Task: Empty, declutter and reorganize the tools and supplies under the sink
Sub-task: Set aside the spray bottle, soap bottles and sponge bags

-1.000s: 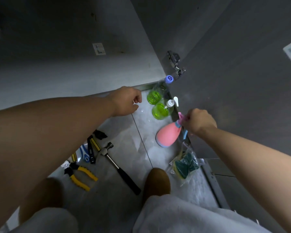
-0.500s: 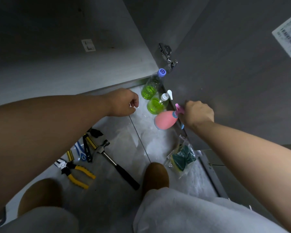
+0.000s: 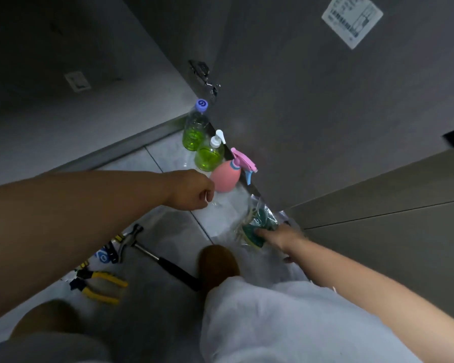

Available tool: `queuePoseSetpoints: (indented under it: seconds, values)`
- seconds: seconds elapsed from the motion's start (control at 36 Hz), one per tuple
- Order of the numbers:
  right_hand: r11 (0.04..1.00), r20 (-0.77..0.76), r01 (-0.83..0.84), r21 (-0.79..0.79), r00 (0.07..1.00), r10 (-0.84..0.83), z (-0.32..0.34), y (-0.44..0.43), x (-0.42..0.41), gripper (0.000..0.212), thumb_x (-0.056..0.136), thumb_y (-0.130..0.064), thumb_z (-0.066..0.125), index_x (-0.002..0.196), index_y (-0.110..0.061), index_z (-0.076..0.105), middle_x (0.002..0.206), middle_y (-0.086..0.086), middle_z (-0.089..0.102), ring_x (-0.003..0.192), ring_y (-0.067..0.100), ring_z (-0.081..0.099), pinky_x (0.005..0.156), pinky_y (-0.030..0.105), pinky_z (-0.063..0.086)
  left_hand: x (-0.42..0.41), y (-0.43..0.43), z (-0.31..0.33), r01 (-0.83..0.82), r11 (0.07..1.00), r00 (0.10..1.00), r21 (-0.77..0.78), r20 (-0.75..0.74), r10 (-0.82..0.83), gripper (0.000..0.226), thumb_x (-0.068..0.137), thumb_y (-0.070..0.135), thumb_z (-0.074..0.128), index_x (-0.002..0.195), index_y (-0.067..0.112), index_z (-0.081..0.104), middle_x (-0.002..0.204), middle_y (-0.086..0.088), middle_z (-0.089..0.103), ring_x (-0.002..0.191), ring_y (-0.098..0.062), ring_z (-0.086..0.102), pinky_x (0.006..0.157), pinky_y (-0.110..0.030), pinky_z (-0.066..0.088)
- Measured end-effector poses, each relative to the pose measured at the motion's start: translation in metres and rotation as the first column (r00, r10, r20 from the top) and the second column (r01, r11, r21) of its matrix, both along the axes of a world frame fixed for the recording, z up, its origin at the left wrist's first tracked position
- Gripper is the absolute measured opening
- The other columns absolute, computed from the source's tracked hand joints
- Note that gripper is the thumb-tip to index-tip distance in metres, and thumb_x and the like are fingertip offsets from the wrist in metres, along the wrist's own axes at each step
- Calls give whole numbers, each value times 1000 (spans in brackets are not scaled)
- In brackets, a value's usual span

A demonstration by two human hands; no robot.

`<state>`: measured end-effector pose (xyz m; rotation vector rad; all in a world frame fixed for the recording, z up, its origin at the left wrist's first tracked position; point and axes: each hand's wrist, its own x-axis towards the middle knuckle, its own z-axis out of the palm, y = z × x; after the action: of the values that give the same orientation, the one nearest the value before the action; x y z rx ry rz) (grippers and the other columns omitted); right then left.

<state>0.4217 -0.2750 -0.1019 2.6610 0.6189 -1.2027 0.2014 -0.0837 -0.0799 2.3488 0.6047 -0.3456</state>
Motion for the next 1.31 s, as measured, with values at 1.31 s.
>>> queuePoseSetpoints:
  seconds: [1.31]
  values:
    - [436, -556, 380, 816, 723, 410, 268, 148, -219, 43, 86, -38, 76, 122, -23, 57, 106, 0, 75, 87, 14, 75, 72, 35, 57, -164, -34, 233, -361, 158, -160, -919, 228, 961, 62, 83, 43, 82, 127, 20, 44, 122, -11, 70, 101, -26, 75, 78, -48, 62]
